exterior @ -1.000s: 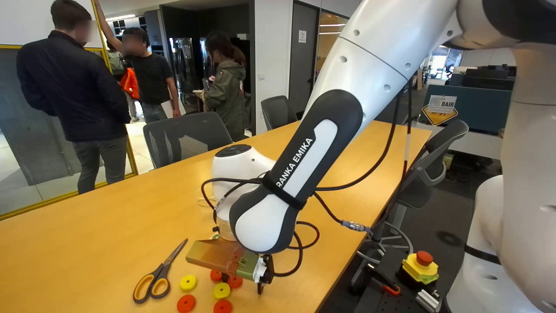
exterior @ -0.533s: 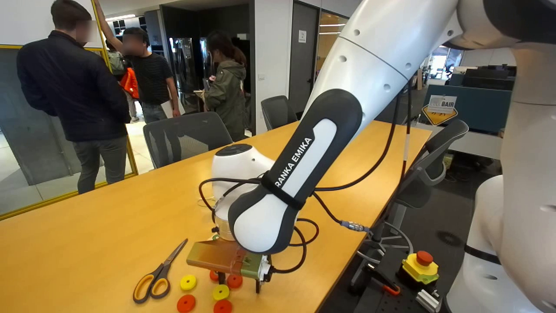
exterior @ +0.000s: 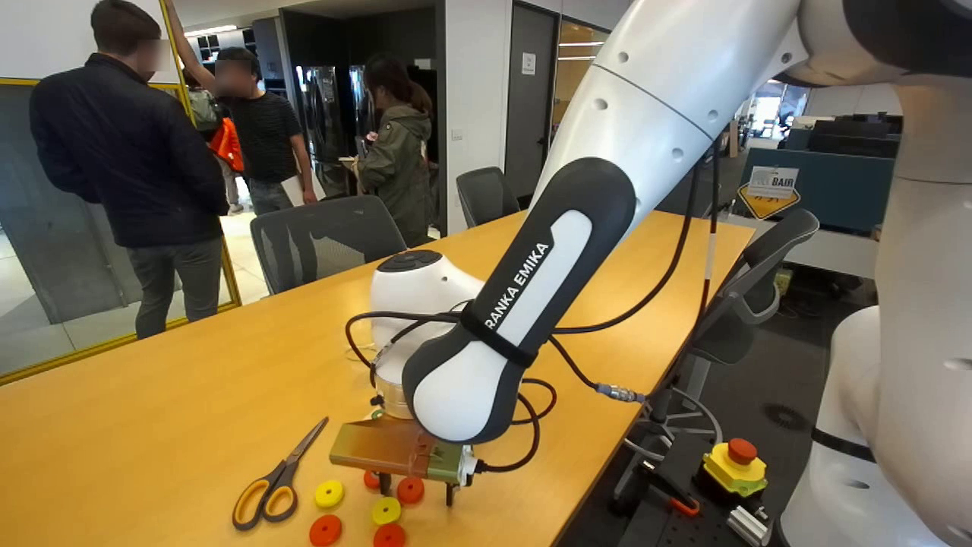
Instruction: Pick up the orange and yellow objects from the table and put them in the two cups
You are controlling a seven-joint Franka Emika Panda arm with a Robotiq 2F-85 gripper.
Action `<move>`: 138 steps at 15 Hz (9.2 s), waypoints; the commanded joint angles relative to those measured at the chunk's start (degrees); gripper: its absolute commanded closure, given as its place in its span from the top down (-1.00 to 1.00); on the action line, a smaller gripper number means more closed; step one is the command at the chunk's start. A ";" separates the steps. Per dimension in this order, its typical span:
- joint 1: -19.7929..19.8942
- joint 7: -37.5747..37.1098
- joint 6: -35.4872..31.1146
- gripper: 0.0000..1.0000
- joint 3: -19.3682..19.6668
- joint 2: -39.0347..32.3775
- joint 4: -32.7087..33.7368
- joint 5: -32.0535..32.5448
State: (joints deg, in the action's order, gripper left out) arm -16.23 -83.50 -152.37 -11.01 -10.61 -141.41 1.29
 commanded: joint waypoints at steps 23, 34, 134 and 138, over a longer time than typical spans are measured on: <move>4.36 16.53 5.20 -0.61 4.13 8.82 5.54 3.58; 11.03 28.81 17.63 -0.61 6.43 13.25 10.45 5.89; 2.66 42.27 9.07 -0.61 9.17 6.37 13.13 9.60; 6.56 41.91 10.44 -0.61 9.66 9.73 12.10 11.72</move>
State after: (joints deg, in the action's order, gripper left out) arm -11.87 -40.13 -143.65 -1.35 -4.34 -128.05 10.99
